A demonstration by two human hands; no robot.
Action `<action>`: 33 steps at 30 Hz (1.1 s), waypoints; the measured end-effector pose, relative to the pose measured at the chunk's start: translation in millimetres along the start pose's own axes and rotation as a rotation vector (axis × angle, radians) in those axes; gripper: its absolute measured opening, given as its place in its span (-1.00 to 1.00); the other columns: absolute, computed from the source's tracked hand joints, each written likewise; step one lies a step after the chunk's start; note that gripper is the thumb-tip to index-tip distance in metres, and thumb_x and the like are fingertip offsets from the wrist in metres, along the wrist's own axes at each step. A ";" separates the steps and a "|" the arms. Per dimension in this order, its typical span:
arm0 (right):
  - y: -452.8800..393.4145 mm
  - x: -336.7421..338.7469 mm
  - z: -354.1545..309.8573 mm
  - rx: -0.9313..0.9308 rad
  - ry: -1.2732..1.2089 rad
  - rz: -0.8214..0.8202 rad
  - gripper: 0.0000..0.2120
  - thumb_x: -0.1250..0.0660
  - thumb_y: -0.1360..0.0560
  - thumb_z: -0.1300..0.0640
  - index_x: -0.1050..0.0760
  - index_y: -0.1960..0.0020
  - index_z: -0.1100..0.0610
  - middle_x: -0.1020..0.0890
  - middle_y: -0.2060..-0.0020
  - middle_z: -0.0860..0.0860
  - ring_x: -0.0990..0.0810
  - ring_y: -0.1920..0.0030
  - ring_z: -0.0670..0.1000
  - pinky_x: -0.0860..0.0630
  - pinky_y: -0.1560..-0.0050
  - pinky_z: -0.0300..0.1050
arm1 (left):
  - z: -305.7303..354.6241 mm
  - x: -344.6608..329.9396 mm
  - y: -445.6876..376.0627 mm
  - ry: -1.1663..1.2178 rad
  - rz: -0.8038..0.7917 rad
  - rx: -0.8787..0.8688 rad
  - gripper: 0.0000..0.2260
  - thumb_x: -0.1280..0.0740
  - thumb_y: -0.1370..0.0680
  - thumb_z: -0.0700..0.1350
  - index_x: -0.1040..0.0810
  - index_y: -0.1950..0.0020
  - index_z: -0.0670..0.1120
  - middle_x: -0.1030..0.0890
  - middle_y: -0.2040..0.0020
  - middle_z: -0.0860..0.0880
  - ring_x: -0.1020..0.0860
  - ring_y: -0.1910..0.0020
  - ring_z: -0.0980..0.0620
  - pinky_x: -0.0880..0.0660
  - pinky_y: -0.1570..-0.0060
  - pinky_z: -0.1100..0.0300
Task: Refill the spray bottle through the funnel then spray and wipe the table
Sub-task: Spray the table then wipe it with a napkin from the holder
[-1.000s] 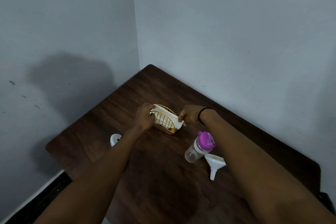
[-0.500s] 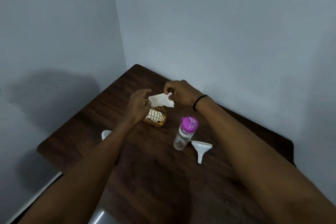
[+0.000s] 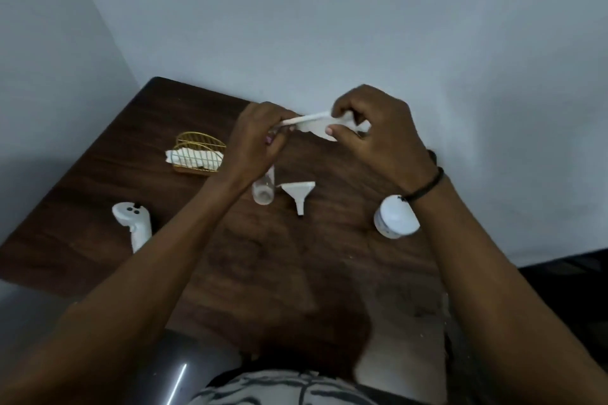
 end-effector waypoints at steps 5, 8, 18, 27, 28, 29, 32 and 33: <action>144.4 2.5 14.2 -0.163 0.150 0.056 -0.80 -0.40 -0.48 0.32 -0.59 -0.11 0.27 -0.64 0.01 0.17 -0.59 -0.03 0.09 -0.45 -0.14 -0.18 | 56.8 -73.2 59.6 0.033 -0.176 -0.182 -0.75 -0.34 -0.49 -0.32 -0.64 -0.14 -0.16 -0.62 -0.05 -0.12 -0.52 0.03 -0.15 -0.41 0.04 0.07; 212.5 -24.5 18.6 -0.192 0.220 -0.042 -0.87 -0.33 -0.56 0.19 -0.63 0.01 0.22 -0.65 0.11 0.15 -0.60 0.09 0.14 -0.54 0.02 0.08 | 61.4 -120.0 113.8 0.086 -0.329 -0.158 -0.73 -0.33 -0.50 -0.31 -0.64 -0.17 -0.16 -0.62 -0.12 -0.14 -0.54 -0.03 -0.15 -0.47 -0.03 0.04; 323.7 -137.0 27.5 -0.208 0.138 -0.532 -0.82 -0.32 -0.48 0.01 -0.55 0.07 0.13 -0.55 0.13 0.05 -0.51 0.23 0.09 -0.35 0.27 -0.05 | 26.3 -170.1 206.7 -0.023 -0.730 -0.137 -0.59 -0.31 -0.36 -0.41 -0.66 -0.17 -0.17 -0.63 -0.21 -0.17 -0.55 -0.15 -0.15 -0.58 -0.10 0.01; 309.4 -166.7 53.7 -0.356 0.218 -0.404 -0.51 -0.43 -0.40 0.24 -0.48 -0.31 0.31 -0.59 -0.21 0.27 -0.65 -0.07 0.25 -0.63 -0.03 0.07 | 31.1 -156.0 195.4 -0.110 -0.582 -0.046 -0.71 -0.25 -0.47 -0.21 -0.68 -0.10 -0.16 -0.69 -0.05 -0.08 -0.60 0.08 -0.10 -0.55 0.09 0.04; 309.1 -173.9 52.3 -0.345 0.231 -0.437 -0.56 -0.31 -0.47 0.23 -0.46 -0.34 0.31 -0.57 -0.25 0.28 -0.63 -0.14 0.26 -0.61 -0.10 0.09 | 29.8 -156.6 195.8 -0.121 -0.569 -0.007 -0.71 -0.23 -0.48 -0.19 -0.68 -0.09 -0.17 -0.69 -0.03 -0.08 -0.61 0.08 -0.10 -0.53 0.05 0.05; 307.2 -180.2 50.3 -0.372 0.232 -0.472 -0.56 -0.19 -0.51 0.22 -0.45 -0.36 0.31 -0.54 -0.30 0.28 -0.59 -0.22 0.26 -0.57 -0.18 0.14 | 26.2 -157.4 196.0 -0.132 -0.553 0.049 -0.70 -0.22 -0.47 -0.19 -0.68 -0.09 -0.17 -0.69 -0.04 -0.08 -0.61 0.06 -0.11 -0.50 0.00 0.07; 300.5 -195.3 49.5 -0.481 0.239 -0.535 -0.47 -0.07 -0.57 0.08 -0.32 -0.47 0.29 -0.36 -0.45 0.26 -0.36 -0.45 0.23 -0.32 -0.43 0.18 | 16.7 -156.5 197.4 -0.153 -0.526 0.171 -0.69 -0.23 -0.46 -0.18 -0.66 -0.13 -0.15 -0.68 -0.09 -0.08 -0.60 -0.02 -0.12 -0.49 -0.06 0.02; 299.2 -198.4 49.4 -0.493 0.240 -0.541 -0.43 -0.06 -0.60 -0.01 -0.24 -0.52 0.27 -0.28 -0.50 0.24 -0.26 -0.51 0.20 -0.19 -0.48 0.18 | 16.5 -156.5 197.2 -0.161 -0.534 0.171 -0.68 -0.23 -0.46 -0.16 -0.66 -0.14 -0.13 -0.67 -0.10 -0.06 -0.59 -0.04 -0.11 -0.50 -0.05 0.00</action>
Point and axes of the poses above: each hand's wrist, its own y-axis away from the middle knuckle, its own x-axis out of the back of the hand, z = x × y, the point moved 3 cm from there along -y, towards the middle knuckle
